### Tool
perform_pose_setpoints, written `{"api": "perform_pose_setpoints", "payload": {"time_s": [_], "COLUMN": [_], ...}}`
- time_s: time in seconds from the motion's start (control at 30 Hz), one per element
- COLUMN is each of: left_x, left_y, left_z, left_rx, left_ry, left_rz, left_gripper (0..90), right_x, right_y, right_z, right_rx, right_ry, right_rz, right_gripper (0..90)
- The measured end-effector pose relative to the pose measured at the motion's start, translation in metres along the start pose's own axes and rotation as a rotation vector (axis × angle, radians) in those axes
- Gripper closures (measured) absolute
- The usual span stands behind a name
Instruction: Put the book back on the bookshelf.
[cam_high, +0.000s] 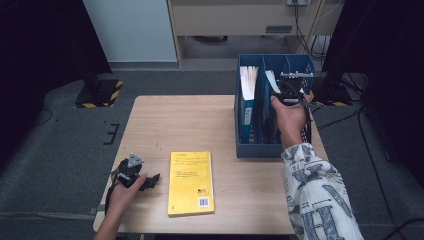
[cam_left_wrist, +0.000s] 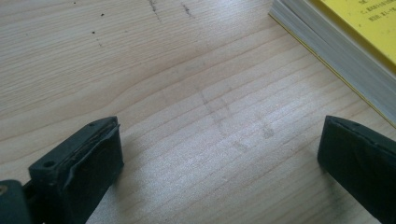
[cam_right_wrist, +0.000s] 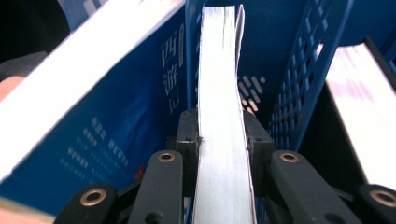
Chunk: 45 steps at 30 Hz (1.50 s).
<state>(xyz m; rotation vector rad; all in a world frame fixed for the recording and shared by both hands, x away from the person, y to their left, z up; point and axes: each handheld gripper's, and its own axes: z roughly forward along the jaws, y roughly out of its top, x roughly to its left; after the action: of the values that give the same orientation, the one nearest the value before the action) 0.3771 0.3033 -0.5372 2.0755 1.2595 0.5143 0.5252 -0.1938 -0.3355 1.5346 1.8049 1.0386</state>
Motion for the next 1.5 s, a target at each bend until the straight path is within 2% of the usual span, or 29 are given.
{"api": "perform_pose_setpoints", "payload": {"time_s": [0.27, 0.3, 0.47, 0.53, 0.63, 0.9, 1.0, 1.13, 1.47, 1.5], "left_x": [0.0, 0.0, 0.0, 0.0, 0.0, 0.0, 0.0, 0.0, 0.0, 0.0], "left_y": [0.0, 0.0, 0.0, 0.0, 0.0, 0.001, 0.001, 0.001, 0.001, 0.001], "left_z": [0.0, 0.0, 0.0, 0.0, 0.0, 0.0, 0.0, 0.0, 0.001, 0.001], "left_rx": [0.001, 0.0, 0.002, 0.003, 0.002, 0.003, 0.003, 0.003, 0.001, 0.001], "left_ry": [0.0, 0.0, 0.0, 0.0, 0.0, -0.002, -0.002, -0.002, -0.002, -0.002], "left_rz": [0.003, 0.003, 0.003, 0.003, 0.003, 0.004, 0.005, 0.005, 0.006, 0.006], "left_gripper": [0.0, 0.0, 0.0, 0.0, 0.0, 0.0, 0.0, 0.0, 0.0, 0.0], "right_x": [0.001, 0.004, 0.006, 0.003, 0.002, 0.005, 0.005, 0.005, 0.01, 0.012], "right_y": [0.015, 0.017, 0.019, 0.019, 0.019, 0.022, 0.021, 0.019, 0.017, 0.019], "right_z": [0.011, 0.016, 0.022, 0.025, 0.027, 0.032, 0.033, 0.033, 0.03, 0.027], "right_rx": [0.0, 0.002, 0.014, 0.017, 0.012, 0.018, 0.016, 0.005, -0.036, -0.037], "right_ry": [-0.022, -0.036, -0.059, -0.061, -0.067, -0.099, -0.096, -0.073, -0.021, -0.005], "right_rz": [0.005, -0.013, -0.039, -0.015, -0.01, -0.04, -0.037, -0.008, -0.001, -0.004], "right_gripper": [73.4, 73.4, 73.4, 73.4, 73.4, 73.3, 73.2, 72.5, 66.2, 64.5]}}
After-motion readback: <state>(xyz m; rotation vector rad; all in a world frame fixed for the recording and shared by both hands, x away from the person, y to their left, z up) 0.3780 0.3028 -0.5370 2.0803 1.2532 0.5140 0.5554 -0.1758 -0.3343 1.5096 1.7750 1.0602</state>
